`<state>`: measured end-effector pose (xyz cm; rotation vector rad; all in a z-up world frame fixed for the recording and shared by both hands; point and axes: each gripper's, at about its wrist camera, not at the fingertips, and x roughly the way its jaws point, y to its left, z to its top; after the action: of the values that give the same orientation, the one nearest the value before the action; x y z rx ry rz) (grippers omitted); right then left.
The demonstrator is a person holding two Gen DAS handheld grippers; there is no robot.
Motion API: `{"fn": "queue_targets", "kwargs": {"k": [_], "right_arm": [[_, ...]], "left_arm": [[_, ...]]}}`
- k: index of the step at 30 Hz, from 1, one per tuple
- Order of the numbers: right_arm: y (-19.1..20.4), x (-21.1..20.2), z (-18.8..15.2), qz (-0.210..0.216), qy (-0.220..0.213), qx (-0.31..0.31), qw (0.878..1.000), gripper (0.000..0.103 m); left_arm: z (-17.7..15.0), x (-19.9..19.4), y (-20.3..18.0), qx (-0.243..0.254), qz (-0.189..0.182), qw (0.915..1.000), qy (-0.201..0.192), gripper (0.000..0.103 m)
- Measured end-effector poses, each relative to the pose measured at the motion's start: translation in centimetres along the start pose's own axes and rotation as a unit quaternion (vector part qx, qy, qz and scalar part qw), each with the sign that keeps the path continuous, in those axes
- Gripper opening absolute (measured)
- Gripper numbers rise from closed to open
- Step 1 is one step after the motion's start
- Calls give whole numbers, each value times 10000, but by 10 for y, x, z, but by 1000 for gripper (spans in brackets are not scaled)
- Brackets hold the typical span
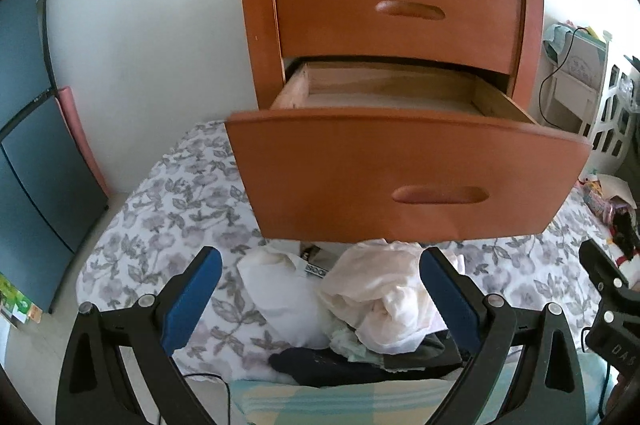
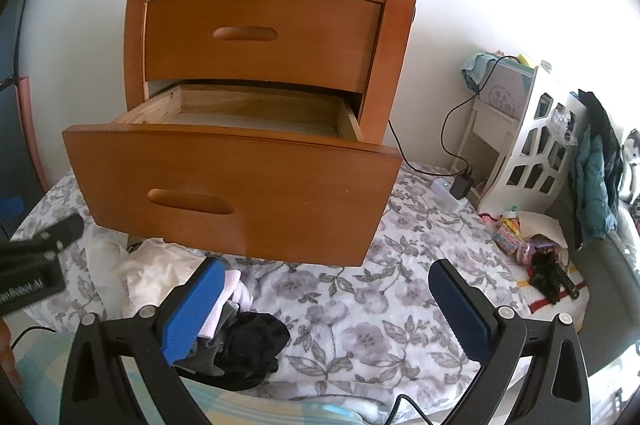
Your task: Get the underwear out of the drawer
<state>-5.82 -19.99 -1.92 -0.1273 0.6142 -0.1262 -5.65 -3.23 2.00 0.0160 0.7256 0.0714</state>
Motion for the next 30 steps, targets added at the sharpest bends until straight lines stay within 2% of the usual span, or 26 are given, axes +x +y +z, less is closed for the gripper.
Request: {"fn": "queue_targets", "kwargs": {"k": [3, 17, 24, 30], "right_arm": [[0, 0, 0, 12, -9, 14, 10000, 103], [-2, 1, -2, -1, -1, 61, 10000, 103], [-2, 1, -2, -8, -6, 55, 10000, 103], [-3, 0, -2, -21, -8, 35, 10000, 103]], "left_arm": [[-3, 3, -1, 5, 93, 10000, 32, 99], [-8, 0, -2, -28, 38, 10000, -21, 99], [-8, 2, 6, -227, 19, 9997, 45, 99], [-9, 0, 3, -155, 14, 9999, -2, 99]]}}
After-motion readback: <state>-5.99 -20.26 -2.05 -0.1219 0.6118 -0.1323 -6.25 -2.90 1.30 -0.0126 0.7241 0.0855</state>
